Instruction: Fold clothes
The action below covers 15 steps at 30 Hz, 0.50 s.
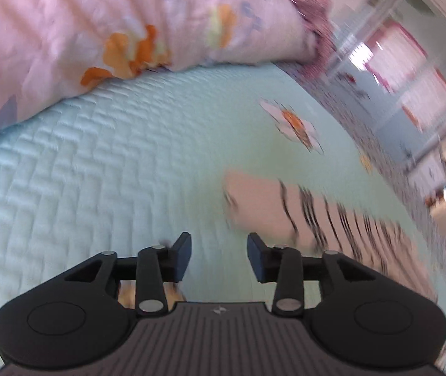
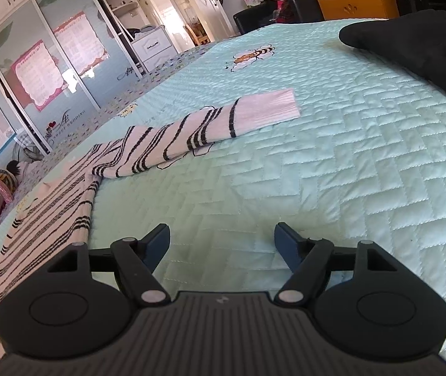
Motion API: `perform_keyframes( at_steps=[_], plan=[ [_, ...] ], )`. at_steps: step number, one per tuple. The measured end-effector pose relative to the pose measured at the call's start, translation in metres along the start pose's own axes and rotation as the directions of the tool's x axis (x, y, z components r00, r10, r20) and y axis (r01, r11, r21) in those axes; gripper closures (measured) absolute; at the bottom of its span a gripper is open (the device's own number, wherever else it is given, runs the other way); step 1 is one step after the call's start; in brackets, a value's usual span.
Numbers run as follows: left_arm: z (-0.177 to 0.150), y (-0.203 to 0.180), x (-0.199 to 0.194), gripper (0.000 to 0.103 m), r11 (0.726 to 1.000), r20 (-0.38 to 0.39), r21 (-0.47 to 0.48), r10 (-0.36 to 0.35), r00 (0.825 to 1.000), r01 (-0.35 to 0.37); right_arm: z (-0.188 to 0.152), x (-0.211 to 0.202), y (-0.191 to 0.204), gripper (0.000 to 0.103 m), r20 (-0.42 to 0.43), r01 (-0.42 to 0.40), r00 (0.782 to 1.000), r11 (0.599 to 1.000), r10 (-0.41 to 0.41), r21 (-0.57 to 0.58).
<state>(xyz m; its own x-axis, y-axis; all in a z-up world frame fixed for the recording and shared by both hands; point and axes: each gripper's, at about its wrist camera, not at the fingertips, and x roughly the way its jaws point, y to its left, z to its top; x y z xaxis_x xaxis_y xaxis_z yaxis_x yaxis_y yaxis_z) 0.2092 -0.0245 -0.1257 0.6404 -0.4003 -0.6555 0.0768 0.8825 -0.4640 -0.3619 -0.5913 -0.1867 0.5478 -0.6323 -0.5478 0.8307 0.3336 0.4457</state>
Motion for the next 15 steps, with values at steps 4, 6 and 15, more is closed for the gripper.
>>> perform_keyframes(
  at_steps=[4, 6, 15],
  plan=[
    [-0.038, -0.050, -0.018, 0.055, 0.986, -0.046, 0.166, -0.027, 0.999, 0.035, 0.001, -0.002, -0.003, 0.028, 0.000, -0.016, 1.000, 1.000, 0.016, 0.021],
    [-0.060, -0.081, -0.021, 0.051, 0.968, -0.078, 0.242, -0.046, 0.996, 0.063, 0.001, -0.004, -0.002, 0.028, -0.016, -0.029, 0.999, 0.999, 0.029, 0.029],
    [-0.178, -0.137, -0.030, 0.049, 0.889, -0.358, 0.358, -0.152, 0.921, 0.285, -0.037, -0.031, 0.023, 0.028, -0.248, -0.324, 0.896, 0.924, 0.369, 0.202]
  ],
)
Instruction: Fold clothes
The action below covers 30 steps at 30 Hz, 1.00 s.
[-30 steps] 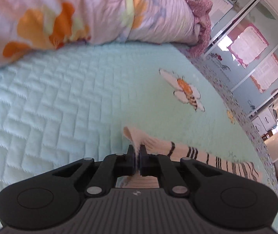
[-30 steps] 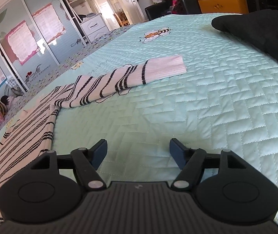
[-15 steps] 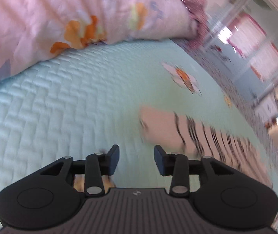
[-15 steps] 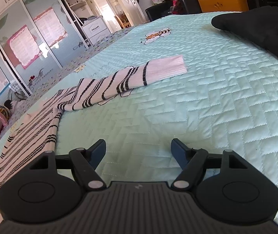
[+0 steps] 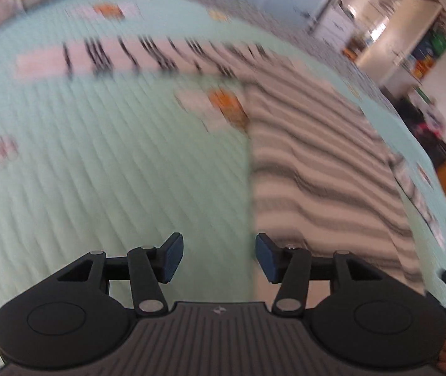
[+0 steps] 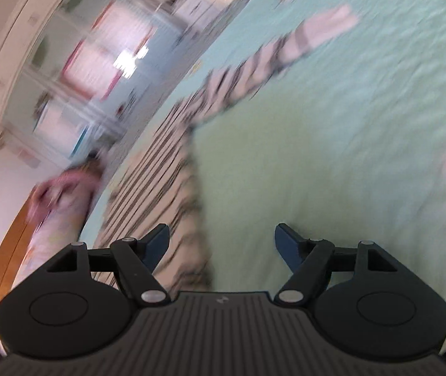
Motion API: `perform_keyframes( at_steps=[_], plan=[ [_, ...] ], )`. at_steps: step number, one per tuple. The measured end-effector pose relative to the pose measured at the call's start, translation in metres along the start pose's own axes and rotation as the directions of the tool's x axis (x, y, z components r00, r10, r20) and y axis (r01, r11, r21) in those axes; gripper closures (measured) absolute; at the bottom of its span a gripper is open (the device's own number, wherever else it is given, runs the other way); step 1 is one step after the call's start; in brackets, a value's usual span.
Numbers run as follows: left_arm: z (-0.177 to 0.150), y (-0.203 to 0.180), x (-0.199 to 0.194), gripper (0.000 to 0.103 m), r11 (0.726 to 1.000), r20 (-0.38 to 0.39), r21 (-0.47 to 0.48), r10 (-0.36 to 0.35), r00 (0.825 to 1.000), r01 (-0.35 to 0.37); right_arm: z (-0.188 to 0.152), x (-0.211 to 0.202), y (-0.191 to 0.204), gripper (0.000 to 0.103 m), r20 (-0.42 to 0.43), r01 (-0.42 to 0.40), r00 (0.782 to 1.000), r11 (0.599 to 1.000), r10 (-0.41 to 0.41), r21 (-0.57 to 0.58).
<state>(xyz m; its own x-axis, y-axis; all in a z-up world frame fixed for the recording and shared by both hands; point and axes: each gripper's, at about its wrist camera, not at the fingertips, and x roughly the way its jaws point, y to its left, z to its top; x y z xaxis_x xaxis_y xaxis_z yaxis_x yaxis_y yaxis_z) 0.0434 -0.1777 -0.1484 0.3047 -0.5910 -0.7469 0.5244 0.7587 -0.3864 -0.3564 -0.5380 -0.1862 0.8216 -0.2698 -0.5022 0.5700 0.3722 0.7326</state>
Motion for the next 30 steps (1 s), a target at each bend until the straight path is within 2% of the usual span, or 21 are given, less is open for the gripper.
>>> perform_keyframes(
  at_steps=[2, 5, 8, 9, 10, 12, 14, 16, 19, 22, 24, 25, 27, 30],
  plan=[
    [-0.023, -0.005, 0.002, 0.049, 1.000, -0.036, 0.004, 0.002, 0.999, -0.002, -0.012, -0.001, 0.010, 0.028, -0.053, 0.012, 0.999, 0.999, -0.013, -0.038],
    [-0.045, -0.020, -0.004, 0.050, 0.995, -0.020, 0.086, 0.049, 0.999, -0.047, -0.025, -0.004, 0.020, 0.028, -0.121, 0.001, 0.993, 0.998, -0.009, -0.067],
    [-0.055, -0.043, -0.004, 0.052, 0.958, -0.005, 0.248, 0.147, 0.989, -0.142, -0.039, -0.008, 0.032, 0.039, -0.162, 0.023, 0.986, 0.993, -0.042, -0.117],
    [-0.060, -0.048, -0.003, 0.052, 0.942, 0.006, 0.293, 0.172, 0.985, -0.167, -0.044, -0.009, 0.037, 0.051, -0.170, 0.040, 0.983, 0.989, -0.065, -0.143],
    [-0.061, -0.051, -0.002, 0.052, 0.932, 0.017, 0.312, 0.188, 0.982, -0.184, -0.050, -0.010, 0.041, 0.068, -0.171, 0.071, 0.980, 0.983, -0.101, -0.170],
    [-0.062, -0.052, -0.001, 0.053, 0.933, 0.021, 0.306, 0.195, 0.981, -0.192, -0.052, -0.013, 0.041, 0.083, -0.160, 0.120, 0.975, 0.974, -0.152, -0.193],
    [-0.061, -0.051, -0.001, 0.053, 0.933, 0.022, 0.303, 0.196, 0.980, -0.194, -0.052, -0.013, 0.036, 0.091, -0.154, 0.139, 0.974, 0.974, -0.168, -0.180],
    [-0.065, -0.052, -0.003, 0.053, 0.926, 0.027, 0.324, 0.199, 0.980, -0.197, -0.051, -0.014, 0.033, 0.092, -0.155, 0.143, 0.973, 0.975, -0.170, -0.171],
    [-0.067, -0.056, -0.005, 0.063, 0.916, 0.032, 0.351, 0.195, 0.980, -0.194, -0.054, -0.015, 0.037, 0.095, -0.149, 0.155, 0.971, 0.965, -0.188, -0.209],
    [-0.068, -0.056, -0.010, 0.083, 0.906, 0.049, 0.354, 0.228, 0.972, -0.231, -0.054, -0.019, 0.039, 0.096, -0.128, 0.177, 0.969, 0.956, -0.211, -0.235],
    [-0.067, -0.048, -0.020, 0.084, 0.933, 0.051, 0.302, 0.189, 0.981, -0.196, -0.050, -0.022, 0.036, 0.095, -0.108, 0.198, 0.969, 0.957, -0.224, -0.211],
    [-0.067, -0.043, -0.026, 0.084, 0.948, 0.050, 0.272, 0.156, 0.986, -0.164, -0.049, -0.024, 0.034, 0.091, -0.105, 0.196, 0.970, 0.960, -0.219, -0.198],
    [-0.072, -0.040, -0.035, 0.084, 0.954, 0.057, 0.268, 0.122, 0.991, -0.133, -0.049, -0.030, 0.034, 0.086, -0.108, 0.167, 0.976, 0.969, -0.188, -0.181],
    [-0.087, -0.043, -0.036, 0.080, 0.925, 0.064, 0.347, 0.141, 0.988, -0.154, -0.056, -0.039, 0.043, 0.058, -0.094, 0.158, 0.979, 0.961, -0.183, -0.226]
  ],
)
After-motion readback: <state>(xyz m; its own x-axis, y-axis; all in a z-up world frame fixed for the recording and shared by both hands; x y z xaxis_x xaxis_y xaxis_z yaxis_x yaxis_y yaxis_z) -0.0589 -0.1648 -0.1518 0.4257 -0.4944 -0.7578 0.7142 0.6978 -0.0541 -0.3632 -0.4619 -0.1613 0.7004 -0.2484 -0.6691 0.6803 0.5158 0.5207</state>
